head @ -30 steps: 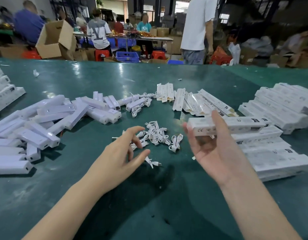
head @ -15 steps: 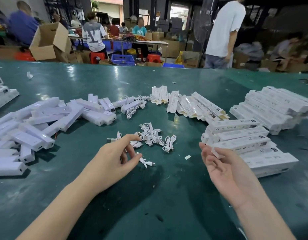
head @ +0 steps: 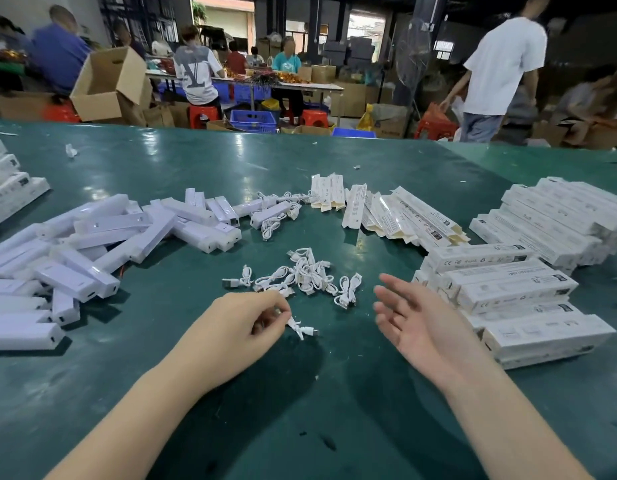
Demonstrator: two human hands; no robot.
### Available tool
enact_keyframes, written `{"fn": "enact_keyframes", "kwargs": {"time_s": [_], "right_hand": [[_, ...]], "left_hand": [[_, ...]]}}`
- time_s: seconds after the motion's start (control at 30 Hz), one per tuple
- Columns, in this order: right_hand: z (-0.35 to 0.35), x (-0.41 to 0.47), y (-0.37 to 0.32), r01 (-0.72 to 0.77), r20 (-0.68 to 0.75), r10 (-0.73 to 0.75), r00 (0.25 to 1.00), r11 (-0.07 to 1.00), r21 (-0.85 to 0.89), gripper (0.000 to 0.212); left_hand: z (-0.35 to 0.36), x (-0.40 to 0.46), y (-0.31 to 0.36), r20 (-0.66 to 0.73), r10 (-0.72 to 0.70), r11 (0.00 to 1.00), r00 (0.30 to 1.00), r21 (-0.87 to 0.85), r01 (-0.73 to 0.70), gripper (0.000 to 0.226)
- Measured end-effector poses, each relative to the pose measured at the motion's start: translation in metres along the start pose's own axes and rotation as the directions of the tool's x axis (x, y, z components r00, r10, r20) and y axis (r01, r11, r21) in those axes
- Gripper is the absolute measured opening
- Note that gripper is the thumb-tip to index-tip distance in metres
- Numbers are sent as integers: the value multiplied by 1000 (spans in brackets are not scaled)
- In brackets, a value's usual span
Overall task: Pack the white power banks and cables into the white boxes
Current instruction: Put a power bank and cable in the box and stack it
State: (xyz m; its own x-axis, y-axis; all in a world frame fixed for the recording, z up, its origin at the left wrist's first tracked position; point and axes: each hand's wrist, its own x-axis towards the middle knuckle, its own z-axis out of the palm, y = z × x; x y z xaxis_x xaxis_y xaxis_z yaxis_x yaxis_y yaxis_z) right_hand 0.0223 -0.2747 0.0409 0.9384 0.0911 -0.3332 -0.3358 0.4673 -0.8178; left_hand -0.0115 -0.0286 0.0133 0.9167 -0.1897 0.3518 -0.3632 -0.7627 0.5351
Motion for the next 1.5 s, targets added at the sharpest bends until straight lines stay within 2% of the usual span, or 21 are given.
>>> {"fn": "enact_keyframes", "kwargs": {"time_s": [0.07, 0.17, 0.23, 0.3, 0.37, 0.43, 0.53, 0.67, 0.77, 0.87, 0.93, 0.97, 1.0, 1.03, 1.07, 1.13, 1.2, 1.27, 1.37, 1.43, 1.5], "right_hand": [[18, 19, -1, 59, 48, -48, 998, 966, -252, 16], [47, 57, -6, 200, 59, -215, 975, 722, -662, 32], [61, 85, -9, 232, 54, -298, 953, 601, -765, 45], [71, 114, -13, 191, -2, -308, 951, 595, -781, 50], [79, 140, -17, 117, -80, -231, 970, 725, -679, 51], [88, 158, -21, 66, -127, -148, 981, 866, -496, 48], [92, 174, -22, 68, -189, -119, 975, 964, -255, 43], [90, 176, -19, 161, -248, -201, 948, 972, -172, 37], [96, 157, -18, 242, -337, -276, 900, 960, -141, 8], [101, 122, -17, 305, -260, -292, 920, 952, 13, 12], [102, 91, -17, 275, -176, -249, 952, 951, 142, 9], [102, 76, -16, 240, -123, -218, 968, 950, 198, 8], [101, 62, -15, 195, -68, -183, 981, 949, 248, 6], [101, 48, -13, 140, -9, -144, 990, 947, 290, 4], [99, 37, -9, 70, 52, -91, 994, 945, 320, 5], [95, 17, -1, -120, 185, 62, 981, 938, 326, 5], [89, 4, 11, -334, 318, 239, 918, 897, 289, 8], [82, -3, 22, -460, 393, 350, 850, 857, 232, 14], [76, -6, 35, -477, 410, 393, 823, 870, 125, 18], [75, -6, 41, -385, 409, 353, 841, 923, -5, 15], [75, -6, 44, -218, 420, 277, 864, 959, -183, 16]], "left_hand": [[0, 0, -1, 6, 1, 1000, 1000, 16, -1, 7], [2, 1, -2, 17, 9, 999, 1000, 35, -9, 7], [4, 0, -1, 27, 13, 999, 1000, 44, -14, 7], [4, 0, 1, 36, 8, 999, 999, 34, -9, 8], [3, 1, 1, 38, -2, 1000, 999, 31, 1, 8], [1, 2, 0, 28, -6, 999, 1000, 54, 5, 9], [1, 0, 0, 20, 3, 998, 1000, 55, -4, 8], [1, -2, -1, -8, 5, 998, 1000, 66, -5, 8], [-1, -1, -2, -87, -50, 997, 995, 50, 55, 8], [-2, 0, 0, -115, -100, 995, 988, -33, 97, 9], [-1, 0, 2, -96, -187, 967, 978, -192, 166, 12], [0, 1, 4, -69, -252, 920, 965, -328, 216, 13], [-1, 3, 5, -26, -320, 824, 947, -501, 265, 12], [-3, 6, 9, 35, -379, 677, 925, -670, 303, 12], [-4, 10, 12, 87, -415, 522, 906, -792, 315, 24], [-7, 16, 15, 144, -455, 234, 879, -933, 273, 53], [-9, 19, 17, 138, -443, 37, 886, -984, 172, 62], [-11, 17, 17, 85, -427, -34, 900, -996, 78, 67], [-17, 13, 14, 59, -444, -54, 894, -998, 39, 66], [-20, 11, 14, 57, -472, -54, 880, -998, 35, 54], [-20, 11, 14, 56, -513, -14, 856, -998, 57, 43]]}}
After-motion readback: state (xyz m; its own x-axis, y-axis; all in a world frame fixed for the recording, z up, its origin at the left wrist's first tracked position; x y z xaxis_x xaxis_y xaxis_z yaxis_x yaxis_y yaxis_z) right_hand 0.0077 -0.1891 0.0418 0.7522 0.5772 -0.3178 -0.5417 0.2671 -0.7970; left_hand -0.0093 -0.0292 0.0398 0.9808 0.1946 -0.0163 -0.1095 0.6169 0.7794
